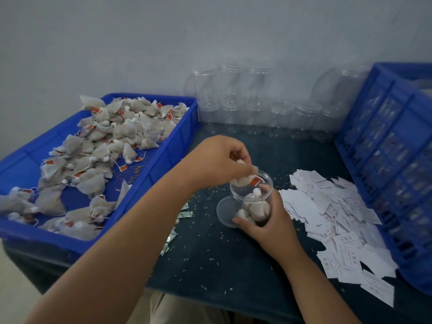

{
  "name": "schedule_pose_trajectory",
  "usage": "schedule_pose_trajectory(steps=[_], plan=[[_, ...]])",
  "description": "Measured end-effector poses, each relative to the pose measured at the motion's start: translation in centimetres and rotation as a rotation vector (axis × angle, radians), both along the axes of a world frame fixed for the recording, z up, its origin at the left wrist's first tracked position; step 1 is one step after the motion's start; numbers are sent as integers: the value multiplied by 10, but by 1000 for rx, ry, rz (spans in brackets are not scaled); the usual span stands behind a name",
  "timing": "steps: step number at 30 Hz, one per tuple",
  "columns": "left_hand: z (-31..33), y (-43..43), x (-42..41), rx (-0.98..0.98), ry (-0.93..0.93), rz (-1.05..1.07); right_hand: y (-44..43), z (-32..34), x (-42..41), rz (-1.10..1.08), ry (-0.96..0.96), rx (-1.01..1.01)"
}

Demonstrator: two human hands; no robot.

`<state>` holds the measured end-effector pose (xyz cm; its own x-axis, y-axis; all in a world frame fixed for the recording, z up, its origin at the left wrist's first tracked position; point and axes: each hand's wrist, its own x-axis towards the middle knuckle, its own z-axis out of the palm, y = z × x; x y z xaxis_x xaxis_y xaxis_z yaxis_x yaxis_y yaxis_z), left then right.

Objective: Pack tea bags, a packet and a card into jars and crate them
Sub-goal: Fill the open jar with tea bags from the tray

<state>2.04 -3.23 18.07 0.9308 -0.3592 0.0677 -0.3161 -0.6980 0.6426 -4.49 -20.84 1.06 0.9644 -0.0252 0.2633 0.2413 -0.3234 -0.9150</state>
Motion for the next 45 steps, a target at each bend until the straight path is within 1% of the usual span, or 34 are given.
schedule_pose_trajectory(steps=[2,3,6,8,10,13,15,17,18,19,21,22,23,24,25,26,28,29,31,33,35,38,40,41,43,45], plan=[[-2,-2,-1,-39,-12,-3,0,0,1,-1,1,1],[-3,-3,-2,-20,-5,-35,0,-1,1,-4,0,3],[-6,-4,-8,123,39,-161,-1,-1,1,-9,-1,12],[-7,-2,-10,127,31,-166,0,0,1,-3,-2,10],[-7,5,-10,83,-27,-116,0,0,1,-2,-6,2],[-1,33,-10,47,-109,14,-1,-2,0,-6,3,-6],[5,68,-4,48,-145,145,-2,-3,1,-1,12,-7],[10,114,7,122,-183,322,-3,-4,1,1,22,-4],[12,139,13,212,-166,400,-3,-4,1,1,26,-4],[11,165,19,350,-93,447,-2,-5,1,0,29,-6],[2,205,29,678,188,418,-2,-5,1,-5,31,-11],[-7,218,31,780,356,385,-2,-5,1,-6,31,-12],[-17,226,32,786,513,364,-1,-5,0,-6,33,-11],[-29,229,30,740,628,355,-2,-5,0,-4,35,-9],[-43,230,28,720,676,350,-2,-5,0,-1,39,-9],[-55,229,27,755,647,326,-2,-6,0,0,45,-11],[-71,230,27,871,479,268,-2,-6,0,-3,57,-12],[-73,232,28,877,414,263,-2,-5,-1,-5,60,-10],[-70,236,34,783,329,297,-1,-5,-1,-11,66,0],[-63,237,35,574,247,414,0,-3,-1,-11,68,5],[-53,232,33,352,106,543,1,-3,-1,-13,65,8],[-29,211,24,121,-107,597,1,-4,0,-15,74,-6],[-10,185,15,-30,-184,533,0,-7,1,-13,84,-28],[-1,169,11,-55,-221,468,0,-7,1,-11,87,-33],[10,131,2,-82,-242,311,-1,-8,1,-4,87,-29],[10,91,-6,-43,-255,174,-2,-7,1,1,86,-25]])
